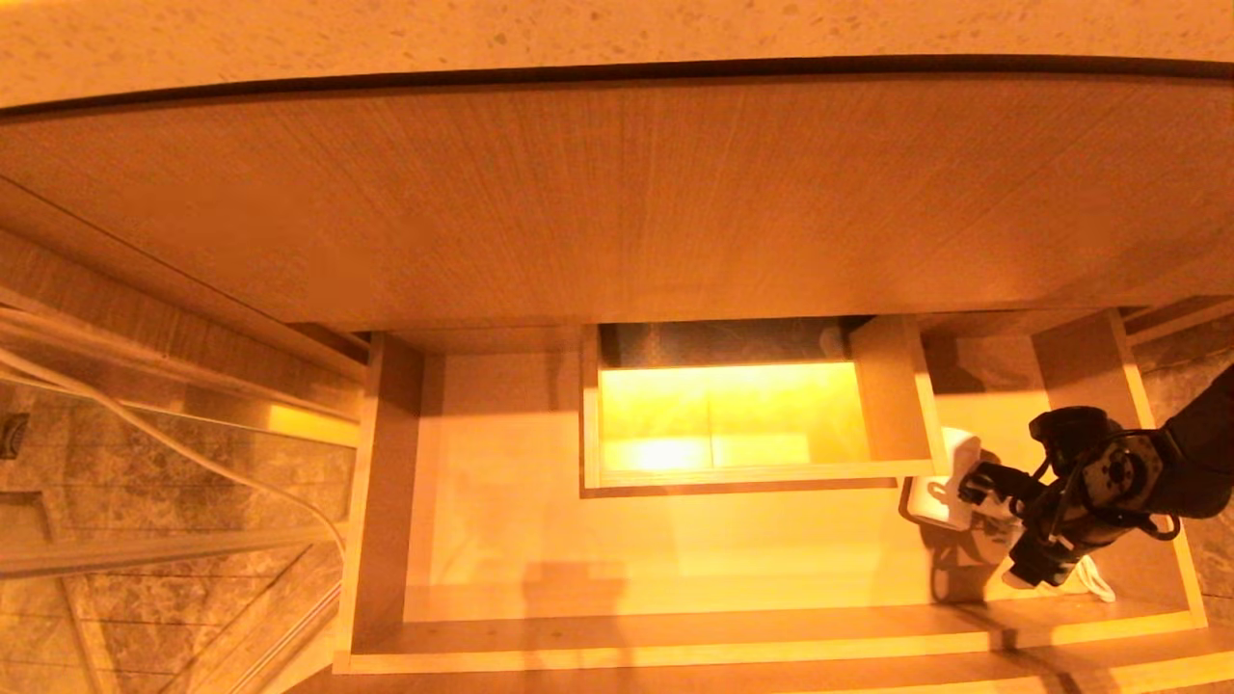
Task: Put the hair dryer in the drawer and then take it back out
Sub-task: Take the hairdryer out
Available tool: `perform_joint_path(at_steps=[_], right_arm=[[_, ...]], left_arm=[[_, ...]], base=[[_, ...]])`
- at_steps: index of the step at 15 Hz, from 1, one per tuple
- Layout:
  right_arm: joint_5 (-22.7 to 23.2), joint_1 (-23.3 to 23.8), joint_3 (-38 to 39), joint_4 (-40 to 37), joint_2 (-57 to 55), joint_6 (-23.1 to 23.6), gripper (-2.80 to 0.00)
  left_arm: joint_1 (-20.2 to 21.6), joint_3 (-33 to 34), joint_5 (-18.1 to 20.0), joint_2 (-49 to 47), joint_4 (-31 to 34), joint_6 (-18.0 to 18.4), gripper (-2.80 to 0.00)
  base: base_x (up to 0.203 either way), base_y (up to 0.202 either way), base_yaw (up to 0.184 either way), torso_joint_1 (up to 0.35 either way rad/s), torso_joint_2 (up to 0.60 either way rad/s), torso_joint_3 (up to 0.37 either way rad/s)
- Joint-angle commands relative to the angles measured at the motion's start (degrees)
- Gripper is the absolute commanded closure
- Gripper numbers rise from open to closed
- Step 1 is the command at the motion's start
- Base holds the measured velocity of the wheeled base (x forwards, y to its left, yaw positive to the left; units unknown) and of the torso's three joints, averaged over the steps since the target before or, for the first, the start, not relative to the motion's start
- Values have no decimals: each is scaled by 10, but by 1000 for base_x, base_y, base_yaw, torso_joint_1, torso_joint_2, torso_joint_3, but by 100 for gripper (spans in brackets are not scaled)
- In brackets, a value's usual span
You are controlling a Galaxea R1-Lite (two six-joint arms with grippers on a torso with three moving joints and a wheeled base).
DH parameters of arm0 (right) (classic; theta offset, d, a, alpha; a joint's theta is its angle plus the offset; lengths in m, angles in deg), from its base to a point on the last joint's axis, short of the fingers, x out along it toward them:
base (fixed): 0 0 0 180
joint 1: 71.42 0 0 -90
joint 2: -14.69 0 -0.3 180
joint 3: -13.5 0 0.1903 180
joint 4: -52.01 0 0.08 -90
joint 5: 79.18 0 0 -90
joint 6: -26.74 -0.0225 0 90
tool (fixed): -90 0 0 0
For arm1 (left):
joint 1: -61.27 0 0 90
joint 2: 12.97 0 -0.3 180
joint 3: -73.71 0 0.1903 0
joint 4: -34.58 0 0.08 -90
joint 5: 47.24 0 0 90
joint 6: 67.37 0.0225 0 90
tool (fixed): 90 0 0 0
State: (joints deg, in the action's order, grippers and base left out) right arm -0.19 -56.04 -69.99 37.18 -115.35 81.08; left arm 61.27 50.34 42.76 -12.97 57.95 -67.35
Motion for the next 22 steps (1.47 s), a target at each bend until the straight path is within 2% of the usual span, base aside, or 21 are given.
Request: perform_joint_path(at_steps=[1, 8, 9, 22], right_arm=[[-1, 1, -3, 1, -6, 2, -280], [3, 4, -12, -4, -14, 6, -280], [5, 4, -15, -3, -14, 3, 0], [5, 4, -16, -5, 42, 13, 0]], left_arm=[[0, 0, 0, 0, 0, 0, -280], [0, 0, 0, 0, 0, 0, -280], [0, 0, 0, 0, 0, 0, -280], [0, 0, 0, 0, 0, 0, -280]], base=[[0, 0, 0, 0, 0, 0], [0, 0, 0, 0, 0, 0], [0, 0, 0, 0, 0, 0], [0, 0, 0, 0, 0, 0]])
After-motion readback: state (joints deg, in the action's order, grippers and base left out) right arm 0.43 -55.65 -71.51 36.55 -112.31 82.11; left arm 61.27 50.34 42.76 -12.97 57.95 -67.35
